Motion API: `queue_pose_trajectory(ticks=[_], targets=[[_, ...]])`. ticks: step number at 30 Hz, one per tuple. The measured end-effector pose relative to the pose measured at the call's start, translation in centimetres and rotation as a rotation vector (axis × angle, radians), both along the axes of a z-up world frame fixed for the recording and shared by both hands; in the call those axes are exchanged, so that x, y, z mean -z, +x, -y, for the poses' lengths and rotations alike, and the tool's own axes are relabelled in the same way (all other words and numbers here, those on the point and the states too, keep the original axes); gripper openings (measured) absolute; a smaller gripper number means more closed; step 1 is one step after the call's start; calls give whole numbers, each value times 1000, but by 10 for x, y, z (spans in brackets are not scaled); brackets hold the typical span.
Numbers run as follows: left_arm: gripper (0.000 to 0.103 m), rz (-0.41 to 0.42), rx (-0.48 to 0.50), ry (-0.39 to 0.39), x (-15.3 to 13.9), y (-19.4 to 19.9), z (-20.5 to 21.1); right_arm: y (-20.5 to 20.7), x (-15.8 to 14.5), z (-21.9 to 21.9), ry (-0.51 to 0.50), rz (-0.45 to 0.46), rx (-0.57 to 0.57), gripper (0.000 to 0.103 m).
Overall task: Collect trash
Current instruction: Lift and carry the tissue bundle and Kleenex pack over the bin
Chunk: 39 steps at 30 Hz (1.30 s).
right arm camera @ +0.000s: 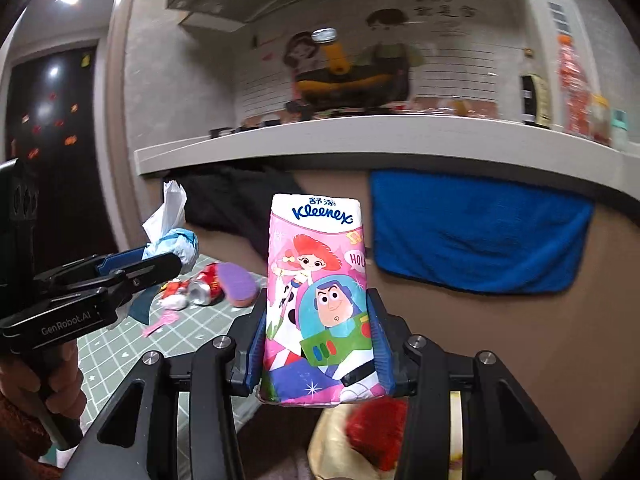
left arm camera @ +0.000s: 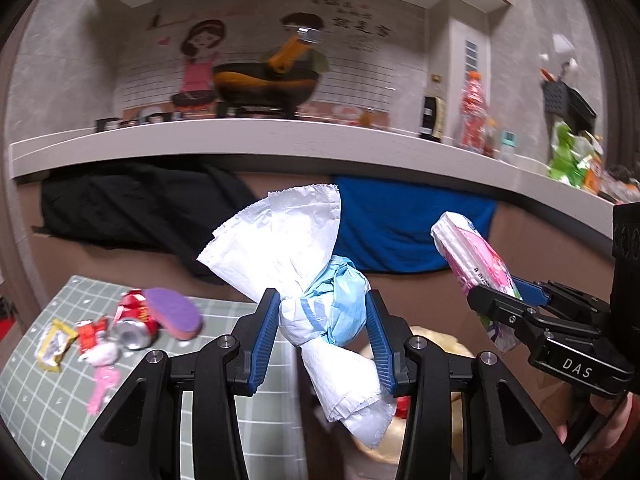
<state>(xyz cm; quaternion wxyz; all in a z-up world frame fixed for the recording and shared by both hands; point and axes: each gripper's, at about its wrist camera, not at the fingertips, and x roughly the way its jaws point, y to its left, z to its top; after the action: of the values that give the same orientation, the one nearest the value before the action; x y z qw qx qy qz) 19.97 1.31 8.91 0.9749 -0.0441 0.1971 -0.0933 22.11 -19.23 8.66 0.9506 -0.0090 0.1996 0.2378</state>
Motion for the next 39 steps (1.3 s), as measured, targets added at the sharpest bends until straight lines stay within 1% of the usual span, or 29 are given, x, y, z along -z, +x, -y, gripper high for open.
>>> queue_pose_trajectory(ticks=[4, 9, 15, 18, 22, 28, 34, 39], targets=[[44, -2, 68, -1, 1, 9, 32, -1, 4, 27, 20, -4, 53, 41], [44, -4, 129, -2, 8, 18, 64, 2, 9, 54, 37, -12, 111, 41], [44, -53, 184, -11, 29, 31, 87, 5, 21, 75, 49, -24, 155, 41], [44, -74, 197, -5, 40, 35, 92, 9, 31, 83, 62, -42, 167, 41], [44, -95, 199, -20, 52, 41, 95, 15, 41, 88, 64, -66, 178, 41], [44, -110, 201, -17, 68, 47, 99, 15, 53, 90, 56, -66, 208, 42], [44, -111, 197, -5, 76, 50, 100, 22, 67, 90, 48, -102, 213, 42], [44, -134, 197, -7, 85, 55, 99, 27, 75, 88, 44, -125, 212, 42]])
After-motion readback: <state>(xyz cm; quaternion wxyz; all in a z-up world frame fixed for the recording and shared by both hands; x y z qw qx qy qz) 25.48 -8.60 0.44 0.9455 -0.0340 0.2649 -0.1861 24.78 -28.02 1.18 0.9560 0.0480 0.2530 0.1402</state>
